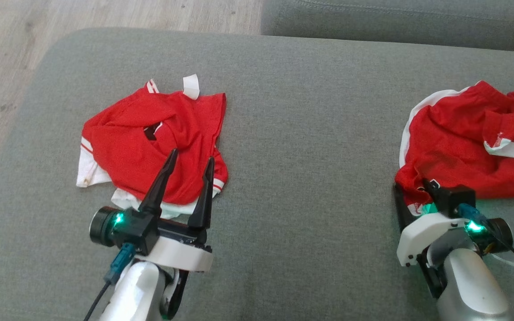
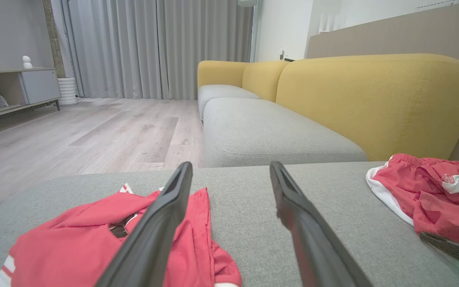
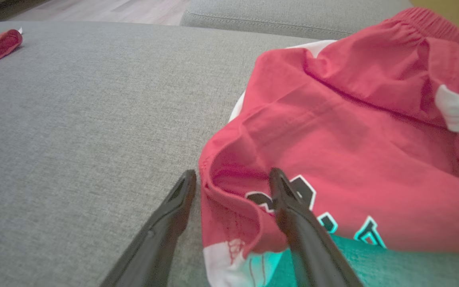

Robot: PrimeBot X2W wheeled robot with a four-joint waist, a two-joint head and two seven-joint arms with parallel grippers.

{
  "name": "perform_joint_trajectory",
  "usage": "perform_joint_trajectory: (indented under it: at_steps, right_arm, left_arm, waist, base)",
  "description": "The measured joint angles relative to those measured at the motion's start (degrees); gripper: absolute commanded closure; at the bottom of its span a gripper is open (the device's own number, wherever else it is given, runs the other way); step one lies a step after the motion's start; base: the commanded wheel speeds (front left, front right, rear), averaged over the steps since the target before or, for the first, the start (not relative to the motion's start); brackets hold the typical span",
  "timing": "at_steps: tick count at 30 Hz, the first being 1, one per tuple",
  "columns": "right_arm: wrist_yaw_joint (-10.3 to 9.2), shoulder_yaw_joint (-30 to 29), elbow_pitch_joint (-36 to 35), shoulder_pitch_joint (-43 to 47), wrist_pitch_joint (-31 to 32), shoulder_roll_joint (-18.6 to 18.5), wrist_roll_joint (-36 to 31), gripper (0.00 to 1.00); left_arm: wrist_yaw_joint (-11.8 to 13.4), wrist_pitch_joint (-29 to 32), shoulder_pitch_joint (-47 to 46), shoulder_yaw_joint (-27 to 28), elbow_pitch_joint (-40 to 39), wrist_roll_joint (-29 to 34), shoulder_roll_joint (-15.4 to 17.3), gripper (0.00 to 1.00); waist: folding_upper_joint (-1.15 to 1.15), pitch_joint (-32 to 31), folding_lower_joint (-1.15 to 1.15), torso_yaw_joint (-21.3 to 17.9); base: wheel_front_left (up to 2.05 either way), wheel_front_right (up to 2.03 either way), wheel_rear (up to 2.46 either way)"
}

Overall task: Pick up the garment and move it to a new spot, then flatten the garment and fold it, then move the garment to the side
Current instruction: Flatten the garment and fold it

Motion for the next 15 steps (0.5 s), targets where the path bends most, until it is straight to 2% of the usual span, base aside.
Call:
perform_joint_trajectory:
  at_steps: [1,9,15]
  right_arm:
    - [0.01,0.05,0.22,-0.16,-0.02,0.00,0.07,1.00]
    - [0.01,-0.31,-0.57,-0.53,-4.09,0.02,4.70,1.00]
    - [0.00,-1.72,-6.72,-5.99,-4.58,-0.01,9.26,1.00]
  left_arm:
    - [0.00,0.00,0.00,0.00,0.03,0.00,-0.02,0.00]
    - [-0.02,0.00,0.02,0.00,0.69,0.51,-0.11,0.00]
    - [-0.22,0.00,0.16,-0.07,1.27,0.51,-0.14,0.00]
  waist:
    - [0.00,-0.06,0.00,-0.02]
    - [0.00,-1.62,0.00,-0.26]
    - [0.00,-3.39,0.00,-0.15]
  base:
    - [0.00,0.00,0.00]
    - [0.00,0.00,0.00]
    - [0.00,0.00,0.00]
